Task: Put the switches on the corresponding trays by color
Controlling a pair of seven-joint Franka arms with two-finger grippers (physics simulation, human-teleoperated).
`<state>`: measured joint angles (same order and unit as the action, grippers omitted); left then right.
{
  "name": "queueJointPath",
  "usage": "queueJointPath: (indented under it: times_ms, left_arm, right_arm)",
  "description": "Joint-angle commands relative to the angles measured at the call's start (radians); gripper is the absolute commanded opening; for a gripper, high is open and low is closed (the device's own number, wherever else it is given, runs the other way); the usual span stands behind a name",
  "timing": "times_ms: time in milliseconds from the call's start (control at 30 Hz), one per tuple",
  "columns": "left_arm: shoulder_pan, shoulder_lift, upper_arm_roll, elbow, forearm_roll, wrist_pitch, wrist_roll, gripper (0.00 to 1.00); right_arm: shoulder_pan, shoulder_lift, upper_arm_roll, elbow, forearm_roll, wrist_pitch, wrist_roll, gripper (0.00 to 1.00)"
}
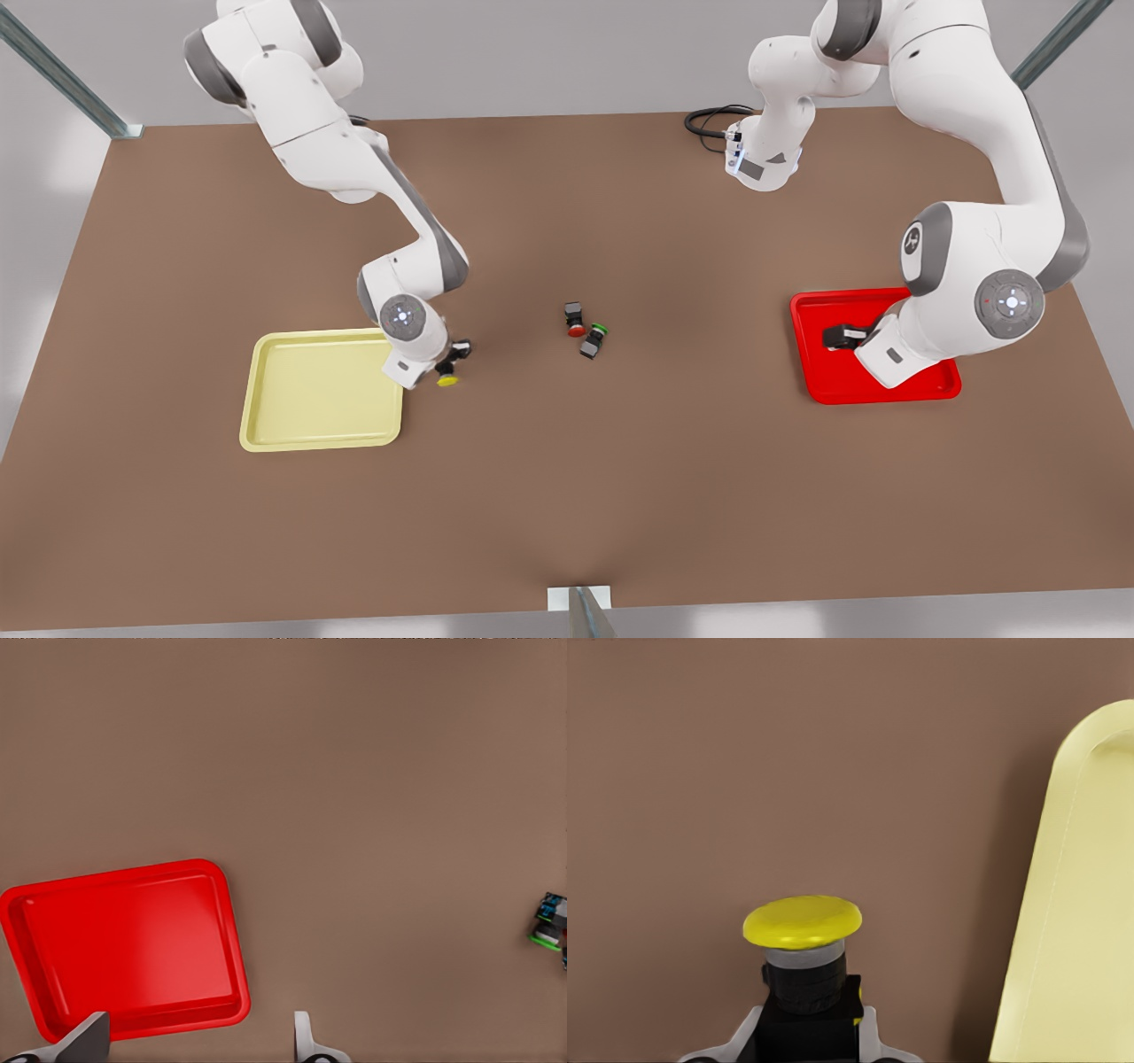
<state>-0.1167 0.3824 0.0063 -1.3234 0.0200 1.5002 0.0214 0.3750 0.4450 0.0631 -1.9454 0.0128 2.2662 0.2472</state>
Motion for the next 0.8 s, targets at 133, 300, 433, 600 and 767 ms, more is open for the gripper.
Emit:
queueJointPath:
  times_ms: [133,300,433,600,767]
  left_arm:
    - [-0.208,0.019,-0.006,-0.003,-0.020,-0.005,-0.098,1.00]
    - [-0.589,0.130,-0.006,-0.003,-0.065,0.113,-0.658,1.00]
    - [-0.742,0.202,-0.005,-0.003,-0.086,0.225,-0.917,1.00]
    - [-0.794,0.165,-0.005,-0.249,-0.035,0.511,-0.882,1.00]
    - [-0.794,0.118,0.023,-0.410,-0.032,0.650,-0.764,1.00]
  right_arm:
    - [-0.087,-0.014,-0.077,-0.046,-0.020,0.010,-0.244,0.52]
    - [-0.154,-0.020,-0.111,-0.072,-0.020,-0.004,-0.394,0.68]
    - [-0.166,-0.015,-0.117,-0.061,-0.020,0.007,-0.413,0.90]
    - [-0.180,-0.008,-0.124,-0.053,-0.020,0.010,-0.433,0.96]
    - [-0.182,-0.008,-0.127,-0.053,-0.020,0.010,-0.433,1.00]
